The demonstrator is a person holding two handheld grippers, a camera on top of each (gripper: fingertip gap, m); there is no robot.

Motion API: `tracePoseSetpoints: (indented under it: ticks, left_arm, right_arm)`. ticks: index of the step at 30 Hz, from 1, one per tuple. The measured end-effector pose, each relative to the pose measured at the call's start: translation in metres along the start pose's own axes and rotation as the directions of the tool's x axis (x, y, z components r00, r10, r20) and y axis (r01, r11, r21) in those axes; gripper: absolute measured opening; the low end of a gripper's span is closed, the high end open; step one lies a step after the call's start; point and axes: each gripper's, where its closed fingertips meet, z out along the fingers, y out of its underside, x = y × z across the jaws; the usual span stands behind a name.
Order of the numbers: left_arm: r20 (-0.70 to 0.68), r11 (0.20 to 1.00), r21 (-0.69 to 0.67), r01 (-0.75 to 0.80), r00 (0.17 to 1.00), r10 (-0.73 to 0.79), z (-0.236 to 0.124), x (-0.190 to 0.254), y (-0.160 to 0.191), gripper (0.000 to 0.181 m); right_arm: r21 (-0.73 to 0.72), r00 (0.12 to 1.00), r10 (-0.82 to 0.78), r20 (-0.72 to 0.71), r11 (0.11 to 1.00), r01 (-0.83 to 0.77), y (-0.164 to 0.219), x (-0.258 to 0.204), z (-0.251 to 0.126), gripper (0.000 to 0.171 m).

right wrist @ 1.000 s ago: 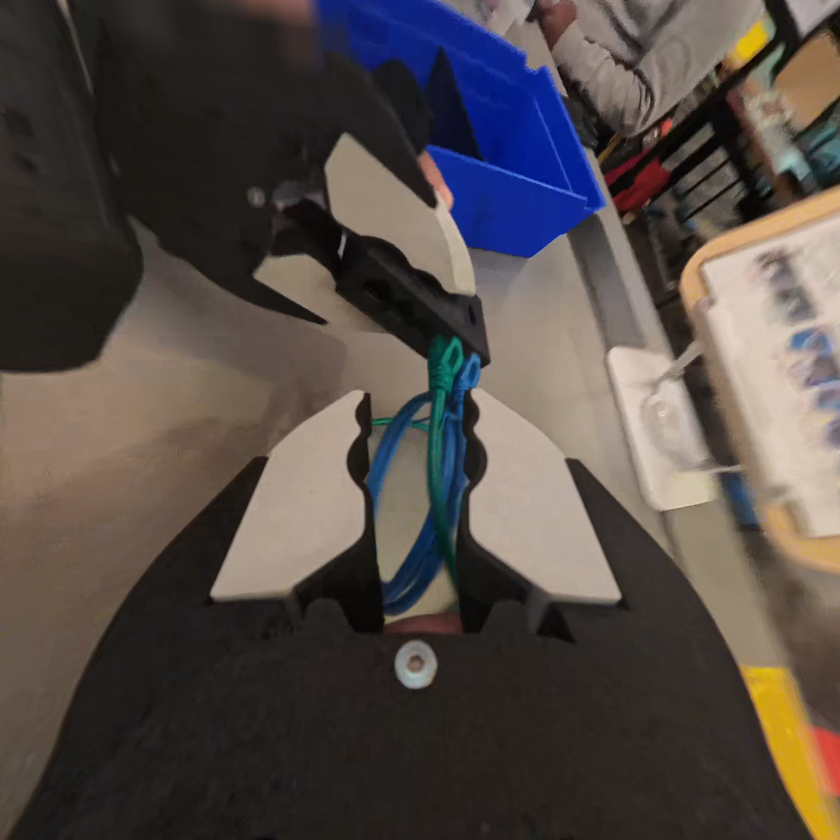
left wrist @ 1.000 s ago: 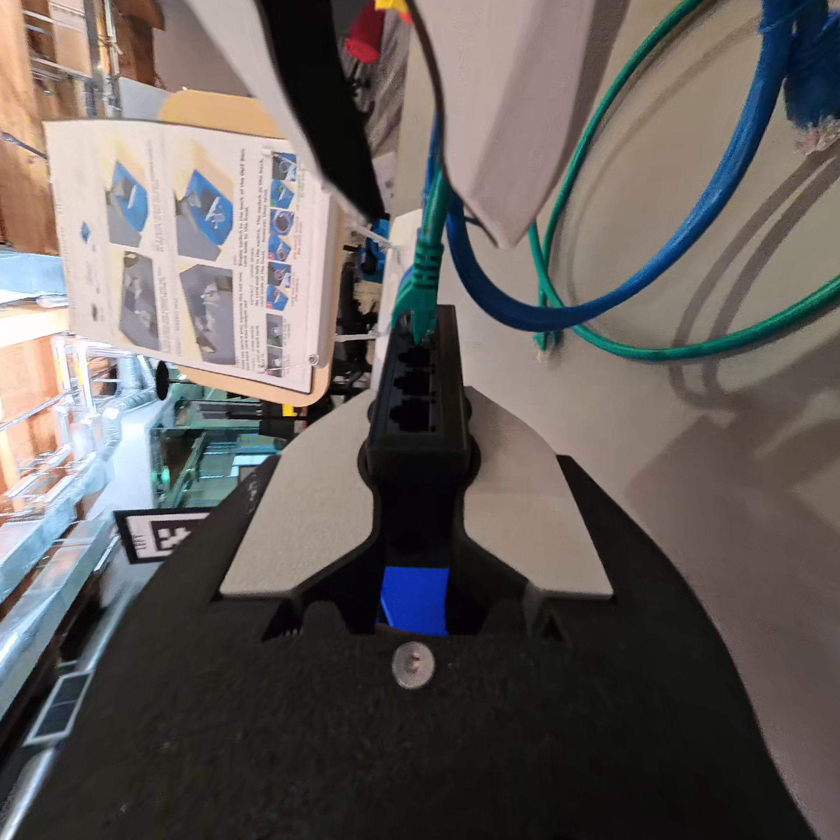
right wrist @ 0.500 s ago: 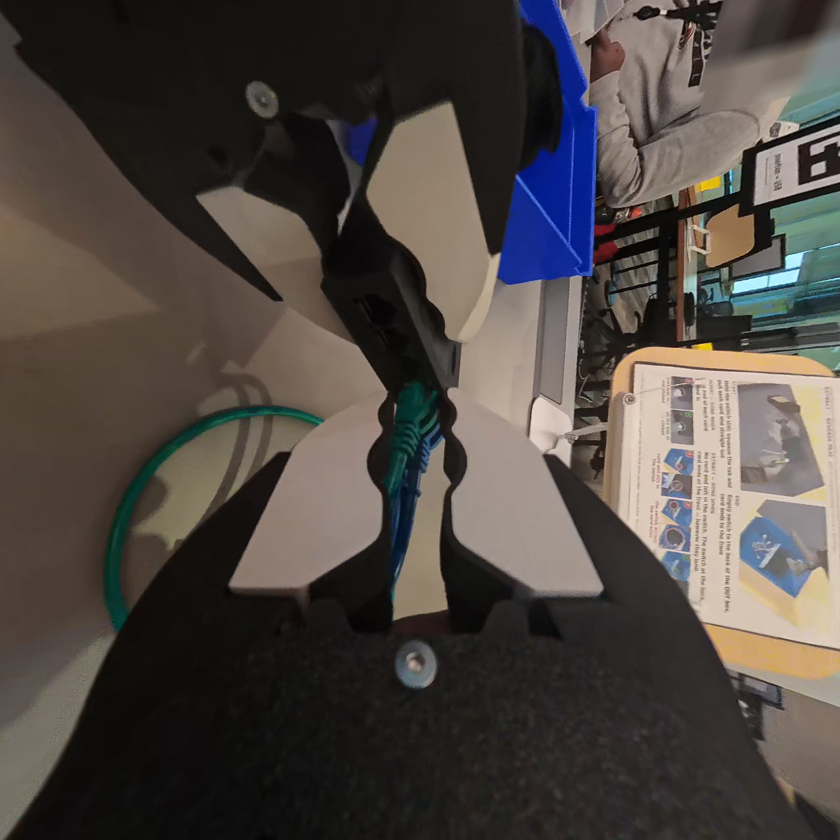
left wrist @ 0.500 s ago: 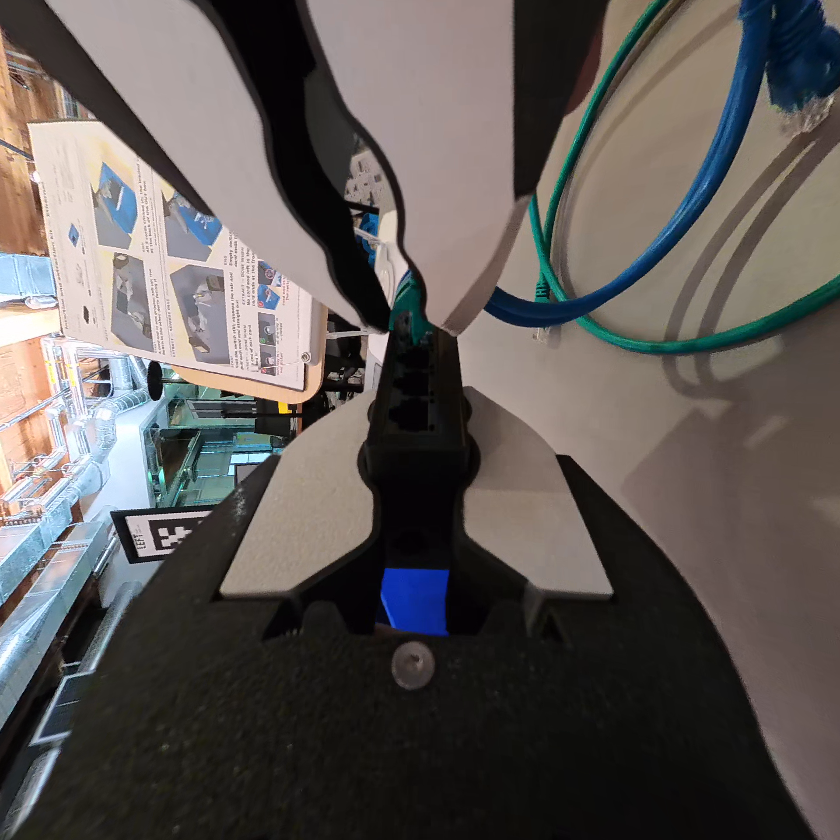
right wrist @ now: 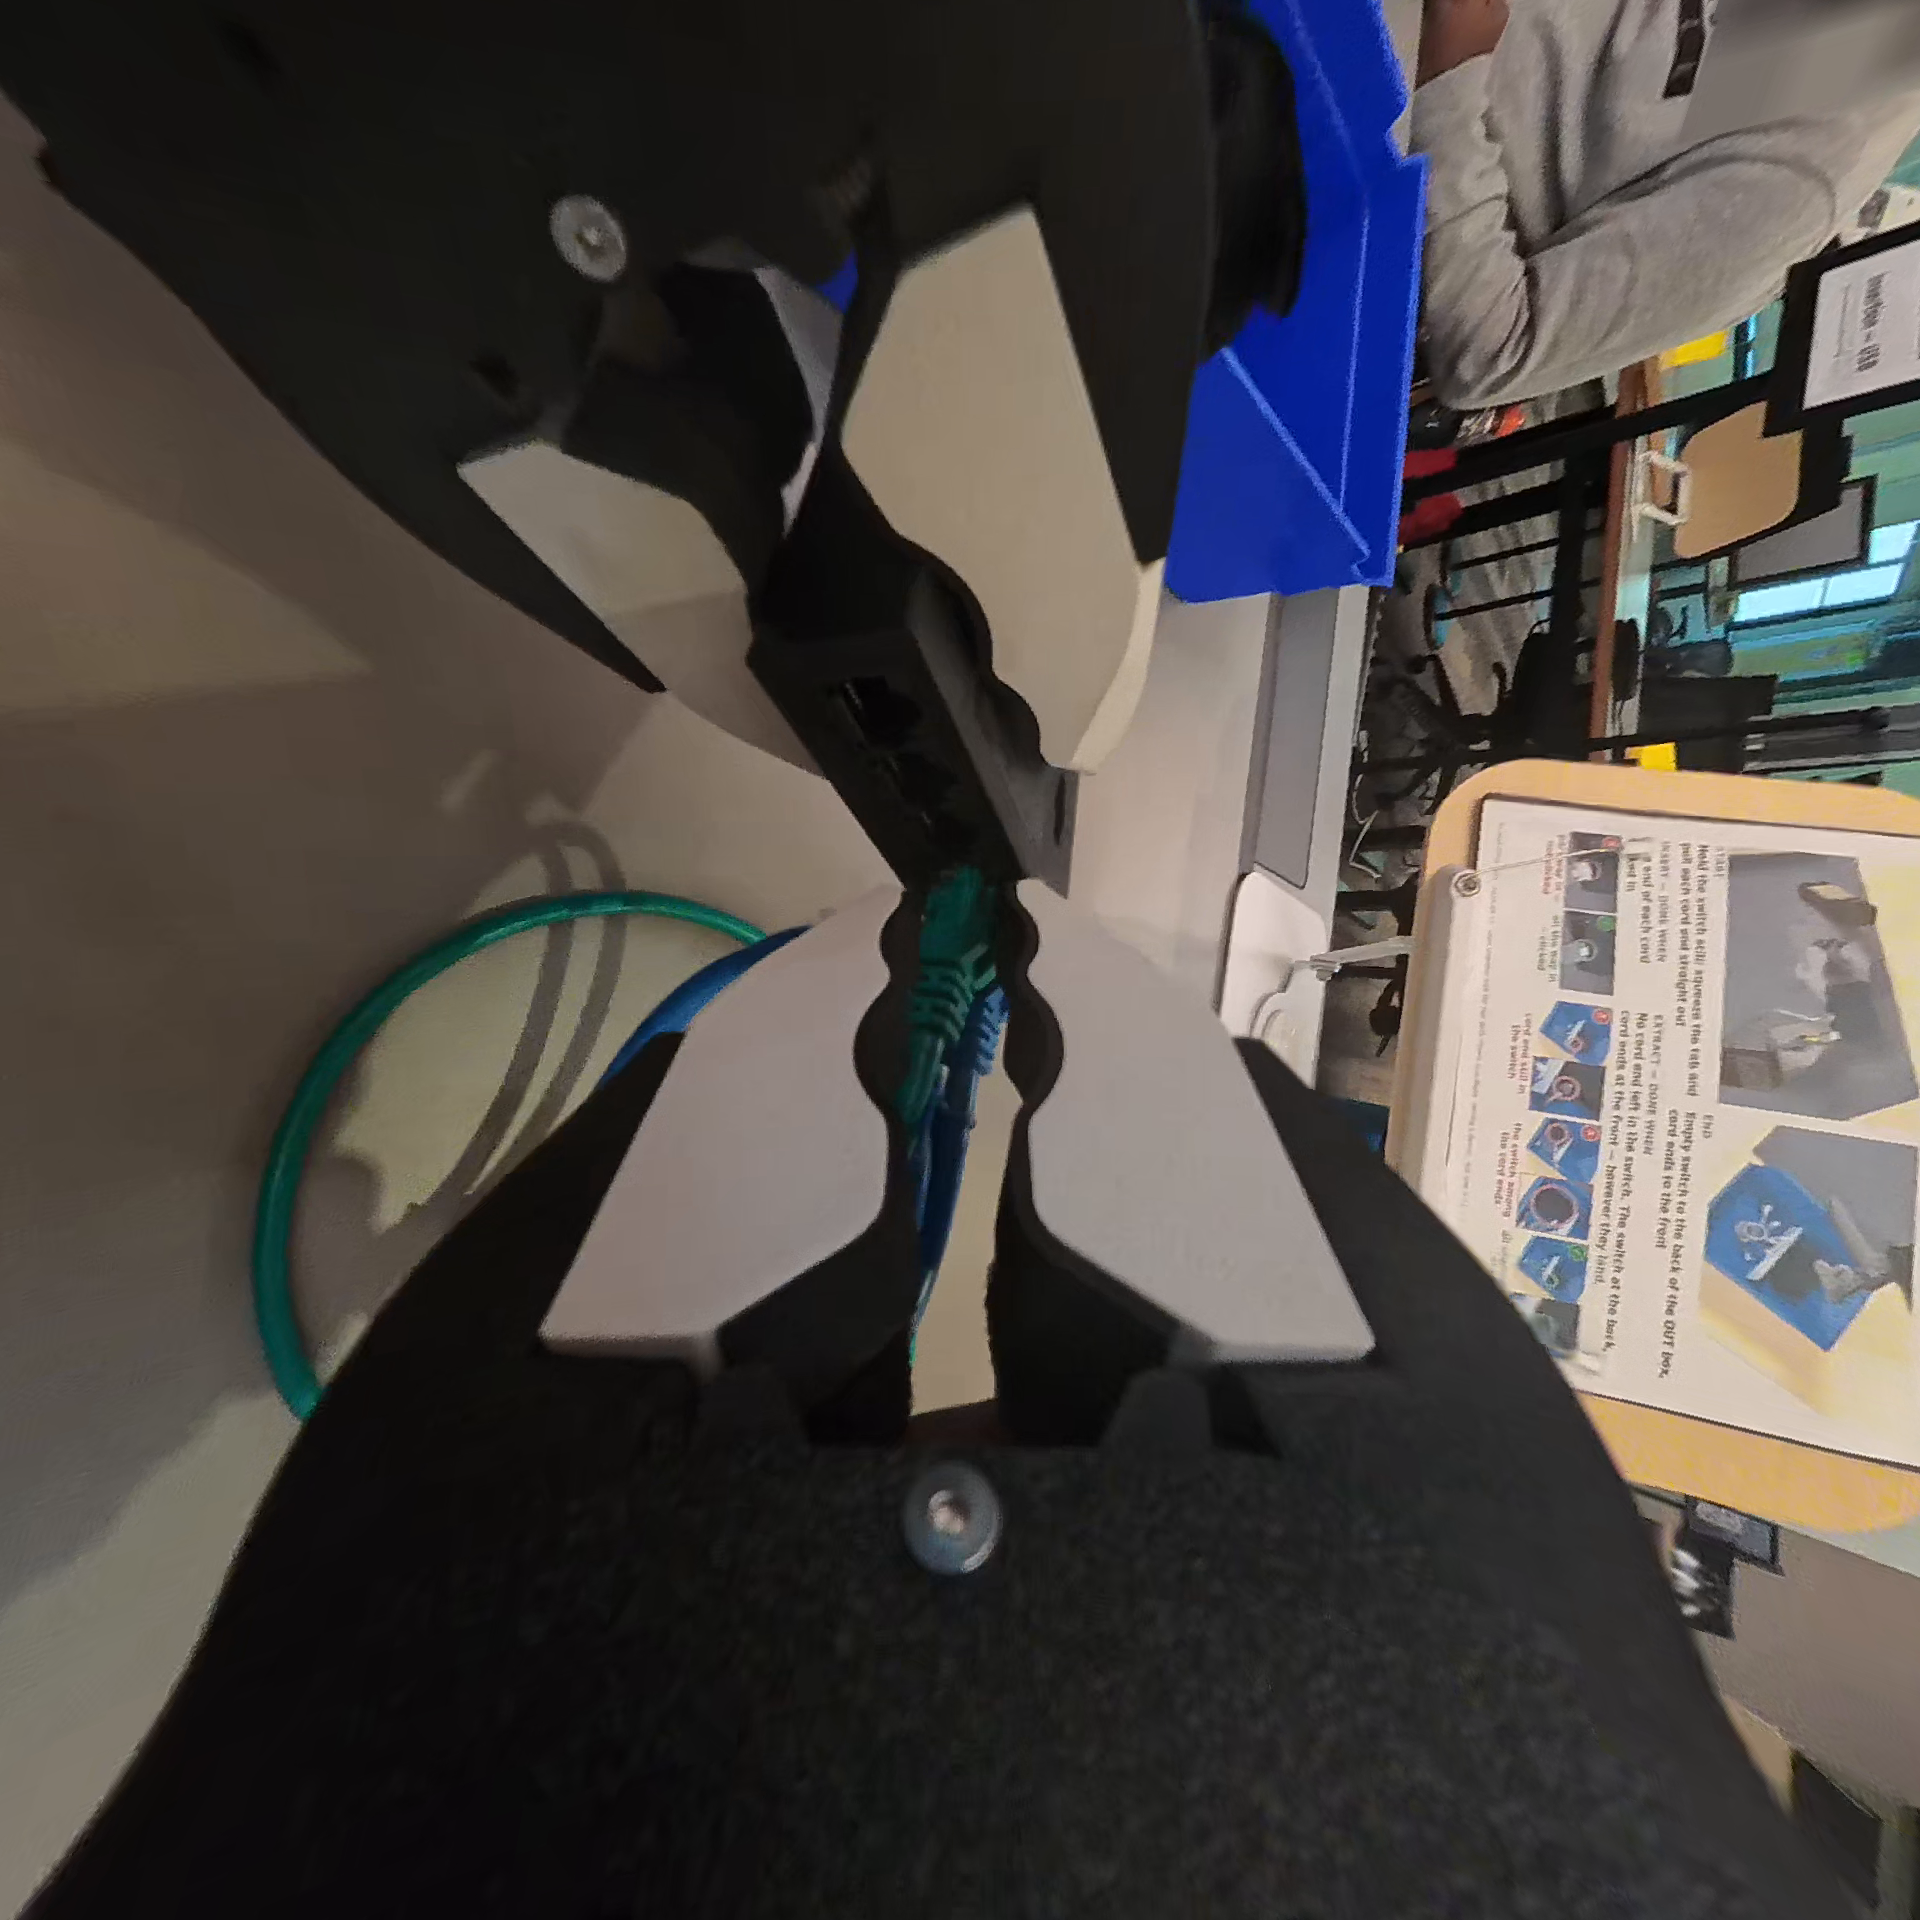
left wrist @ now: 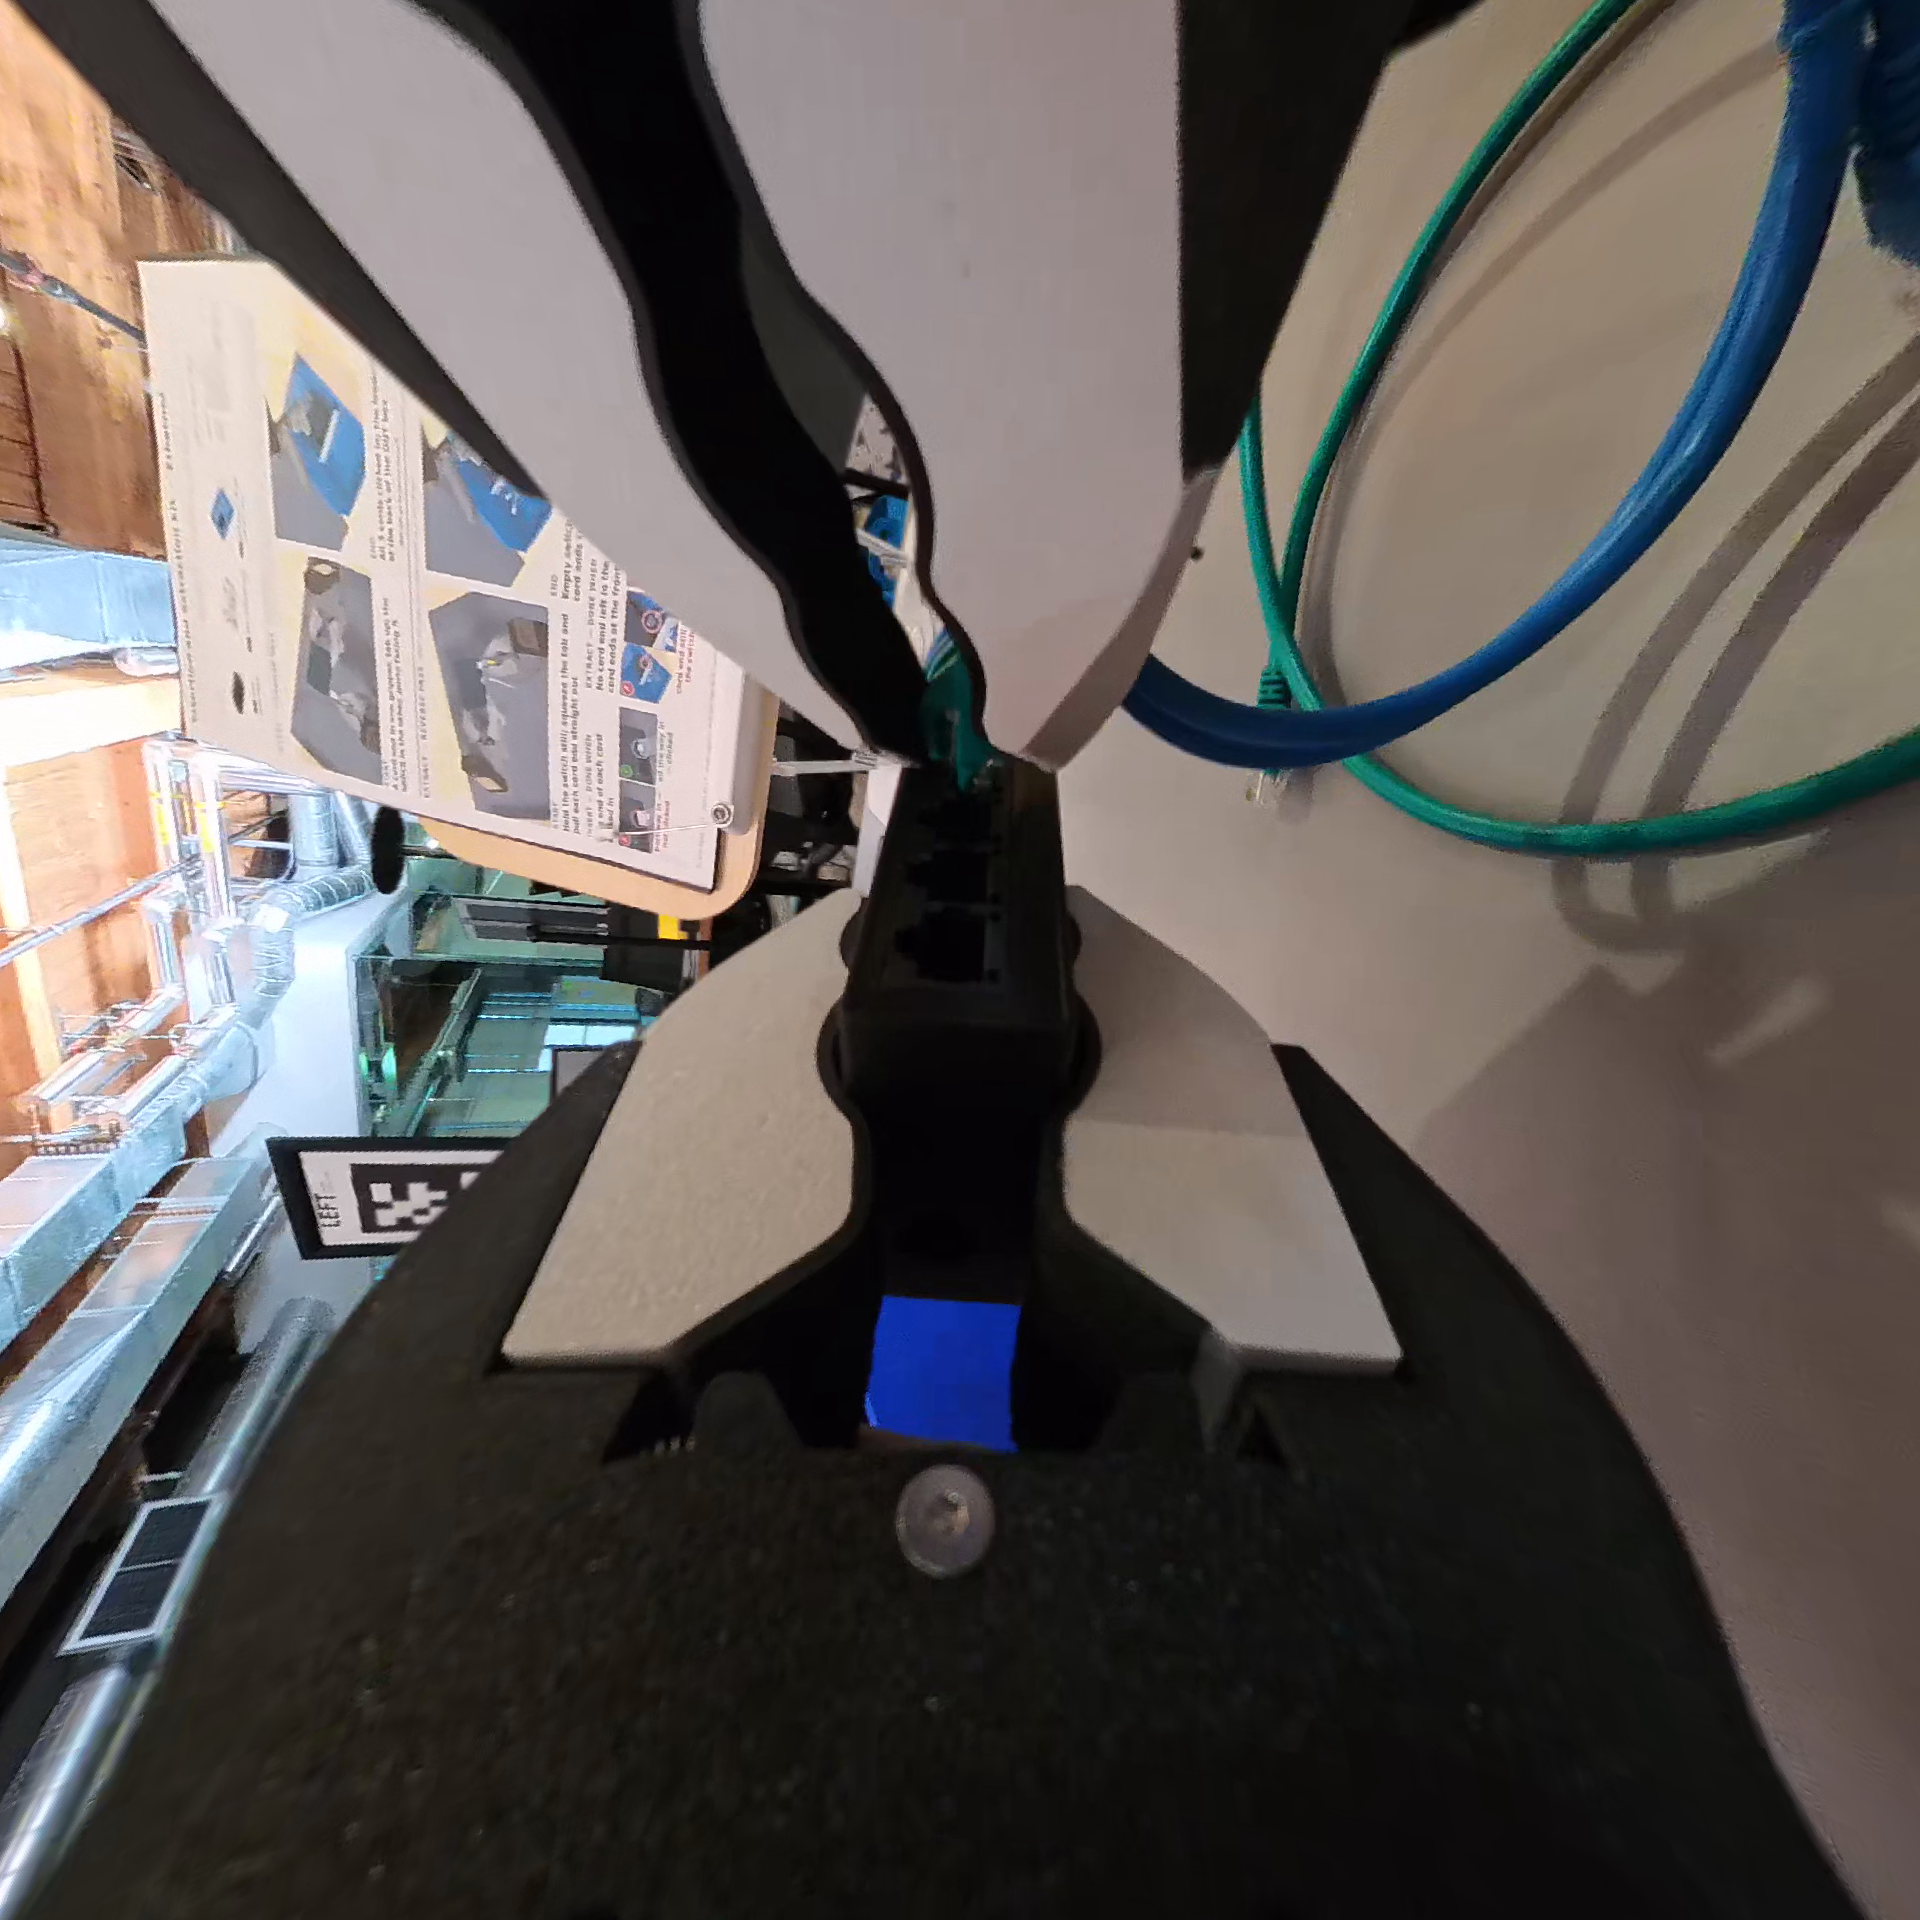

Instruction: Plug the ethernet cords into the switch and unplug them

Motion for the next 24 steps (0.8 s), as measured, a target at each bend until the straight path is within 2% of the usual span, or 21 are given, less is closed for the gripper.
tracePoseSetpoints:
  ticks: [4,6,12,14,18,20,24]
  left_arm:
    - [0.002,1.0,0.0,-0.011,1.0,0.011,0.002,0.002,-0.001,0.03]
    - [0.005,1.0,-0.003,-0.007,1.0,0.007,0.005,-0.002,0.001,0.03]
    - [0.018,1.0,-0.022,-0.021,1.0,0.022,0.008,-0.001,0.009,0.029]
    - [0.041,0.999,-0.018,-0.029,0.999,0.03,0.007,-0.004,0.011,0.03]
    - [0.09,0.998,-0.011,-0.063,0.994,0.063,0.006,-0.008,0.007,0.03]
    - [0.104,0.997,-0.009,-0.075,0.992,0.076,0.005,-0.009,0.005,0.03]
    - [0.12,0.997,-0.01,-0.078,0.99,0.079,0.003,-0.012,0.001,0.03]
  right_arm:
    - [0.009,1.0,0.018,0.001,1.0,-0.018,0.003,-0.002,0.002,0.014]
    - [0.012,0.999,0.014,-0.042,1.0,-0.014,0.001,0.004,0.002,0.014]
    - [0.055,0.986,0.168,0.001,0.984,-0.168,-0.006,0.004,-0.006,0.017]
    - [0.085,0.952,0.301,0.046,0.949,-0.304,-0.008,0.005,-0.015,0.014]
    - [0.073,0.796,0.577,0.183,0.8,-0.596,0.0,0.002,-0.018,0.014]
    - [0.06,0.751,0.633,0.188,0.756,-0.652,0.008,0.006,-0.019,0.014]
    - [0.031,0.744,0.637,0.203,0.755,-0.655,0.01,-0.001,-0.018,0.015]
